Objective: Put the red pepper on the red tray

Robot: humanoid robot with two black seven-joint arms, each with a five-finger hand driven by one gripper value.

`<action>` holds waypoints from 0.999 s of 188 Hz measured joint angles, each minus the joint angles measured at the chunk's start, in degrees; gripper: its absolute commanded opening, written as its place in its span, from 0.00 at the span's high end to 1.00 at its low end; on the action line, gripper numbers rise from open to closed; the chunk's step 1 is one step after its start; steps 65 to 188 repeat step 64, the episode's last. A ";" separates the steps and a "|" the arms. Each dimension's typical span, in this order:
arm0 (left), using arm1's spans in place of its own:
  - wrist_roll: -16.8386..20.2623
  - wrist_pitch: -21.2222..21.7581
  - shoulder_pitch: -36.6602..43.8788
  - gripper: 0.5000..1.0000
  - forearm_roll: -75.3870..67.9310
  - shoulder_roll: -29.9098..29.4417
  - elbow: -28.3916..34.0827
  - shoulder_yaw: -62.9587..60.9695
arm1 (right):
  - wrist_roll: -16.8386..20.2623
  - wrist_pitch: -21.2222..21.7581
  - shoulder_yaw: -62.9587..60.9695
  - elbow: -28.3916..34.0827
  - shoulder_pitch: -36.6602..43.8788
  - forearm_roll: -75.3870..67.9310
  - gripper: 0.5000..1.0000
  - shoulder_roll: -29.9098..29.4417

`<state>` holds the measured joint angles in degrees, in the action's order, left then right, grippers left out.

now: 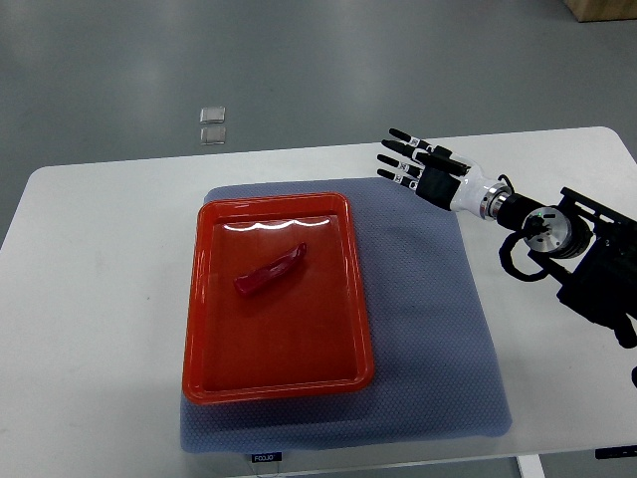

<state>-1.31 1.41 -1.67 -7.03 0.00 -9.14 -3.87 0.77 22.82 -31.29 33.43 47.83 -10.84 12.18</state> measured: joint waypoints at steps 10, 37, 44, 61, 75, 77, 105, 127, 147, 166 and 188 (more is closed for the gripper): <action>0.00 0.00 0.00 0.00 0.00 0.00 0.00 0.00 | -0.07 0.25 0.00 -0.01 0.00 0.08 0.17 0.10; 0.00 0.00 0.00 0.00 0.00 0.00 0.00 0.00 | -0.31 1.31 0.04 -0.02 -0.06 0.17 0.17 1.00; 0.00 0.00 0.00 0.00 0.00 0.00 0.00 0.00 | -0.37 1.95 0.04 -0.03 -0.11 0.17 0.17 1.41; 0.00 0.00 0.00 0.00 0.00 0.00 0.00 0.00 | -0.46 3.30 0.04 -0.04 -0.31 0.16 0.17 1.85; 0.00 0.00 0.00 0.00 0.00 0.00 0.00 0.00 | -0.51 3.46 0.04 -0.06 -0.32 0.16 0.17 1.90; 0.00 0.00 0.00 0.00 0.00 0.00 0.00 0.00 | -0.51 3.46 0.04 -0.06 -0.32 0.16 0.17 1.90; 0.00 0.00 0.00 0.00 0.00 0.00 0.00 0.00 | -0.51 3.46 0.04 -0.06 -0.32 0.16 0.17 1.90; 0.00 0.00 0.00 0.00 0.00 0.00 0.00 0.00 | -0.51 3.46 0.04 -0.06 -0.32 0.16 0.17 1.90; 0.00 0.00 0.00 0.00 0.00 0.00 0.00 0.00 | -0.51 3.46 0.04 -0.06 -0.32 0.16 0.17 1.90; 0.00 0.00 0.00 0.00 0.00 0.00 0.00 0.00 | -0.51 3.46 0.04 -0.06 -0.32 0.16 0.17 1.90; 0.00 0.00 0.00 0.00 0.00 0.00 0.00 0.00 | -0.51 3.46 0.04 -0.06 -0.32 0.16 0.17 1.90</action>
